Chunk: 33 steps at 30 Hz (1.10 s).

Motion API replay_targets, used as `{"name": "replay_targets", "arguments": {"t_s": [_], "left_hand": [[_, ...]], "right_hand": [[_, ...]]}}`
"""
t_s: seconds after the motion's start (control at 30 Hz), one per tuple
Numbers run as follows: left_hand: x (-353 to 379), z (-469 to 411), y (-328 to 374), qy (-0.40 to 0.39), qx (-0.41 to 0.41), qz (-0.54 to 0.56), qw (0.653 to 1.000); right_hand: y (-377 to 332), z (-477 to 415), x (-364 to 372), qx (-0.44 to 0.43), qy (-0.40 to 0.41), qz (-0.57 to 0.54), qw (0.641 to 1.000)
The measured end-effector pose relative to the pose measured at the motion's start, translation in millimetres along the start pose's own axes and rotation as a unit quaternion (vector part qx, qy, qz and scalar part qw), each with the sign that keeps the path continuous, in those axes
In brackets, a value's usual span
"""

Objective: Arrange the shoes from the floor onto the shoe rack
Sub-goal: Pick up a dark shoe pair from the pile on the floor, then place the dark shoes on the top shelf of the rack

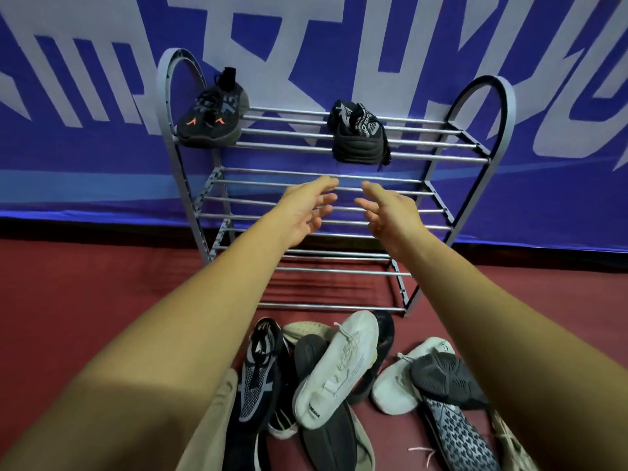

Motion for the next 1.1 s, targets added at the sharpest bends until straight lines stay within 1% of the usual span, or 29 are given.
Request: {"name": "replay_targets", "arguments": {"t_s": [0.1,0.2,0.27,0.4,0.53,0.67,0.7,0.77,0.83,0.9,0.97,1.0,1.1], "left_hand": [[-26.6,12.2,-24.6,0.042,-0.011,-0.036,0.998],[-53.2,25.8,-61.6,0.07,-0.038,-0.115,0.99],[-65.8,34.3,-92.2,0.059,-0.059,-0.187,0.979],[-83.3,52.3,-141.1,0.005,-0.103,-0.312,0.944],[-117.9,56.8,-187.4,0.013,-0.161,-0.389,0.907],[-137.1,59.0,-227.4,-0.008,-0.214,-0.428,0.878],[-141.6,58.0,-236.4,-0.007,-0.219,-0.43,0.876],[-151.3,50.7,-256.4,0.012,-0.222,-0.407,0.886],[-156.7,42.6,-272.8,0.032,-0.219,-0.387,0.895],[-159.0,33.3,-282.6,0.041,-0.203,-0.399,0.893],[-161.7,27.5,-288.3,0.035,-0.201,-0.435,0.877],[-163.4,25.3,-292.1,0.029,-0.205,-0.449,0.869],[-169.6,22.3,-307.1,0.008,-0.231,-0.461,0.857]], "right_hand": [[32.3,14.5,2.6,0.036,-0.006,0.035,0.999],[76.1,33.2,12.3,0.076,-0.038,0.1,0.991],[109.5,47.7,18.3,0.102,-0.066,0.144,0.982],[164.4,74.9,29.4,0.15,-0.104,0.22,0.958],[207.2,85.9,38.0,0.188,-0.117,0.253,0.942],[247.9,86.7,44.4,0.221,-0.138,0.313,0.913],[257.1,86.8,47.2,0.229,-0.145,0.325,0.906],[275.1,86.7,53.4,0.245,-0.155,0.338,0.896],[291.4,85.2,59.0,0.251,-0.156,0.34,0.893],[307.0,85.4,63.0,0.269,-0.151,0.329,0.892],[323.7,86.0,63.7,0.297,-0.147,0.327,0.885],[331.7,85.8,62.1,0.303,-0.148,0.342,0.877],[354.1,86.7,58.5,0.311,-0.155,0.371,0.861]]}}
Point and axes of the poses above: each hand's wrist, its own z-axis away from the middle knuckle, its own x-axis out of the palm, y = z × x, the point moved 6 cm from there along -z, towards the middle knuckle, and after that the axes turned 5 degrees about -z, right-handed, at the moved point
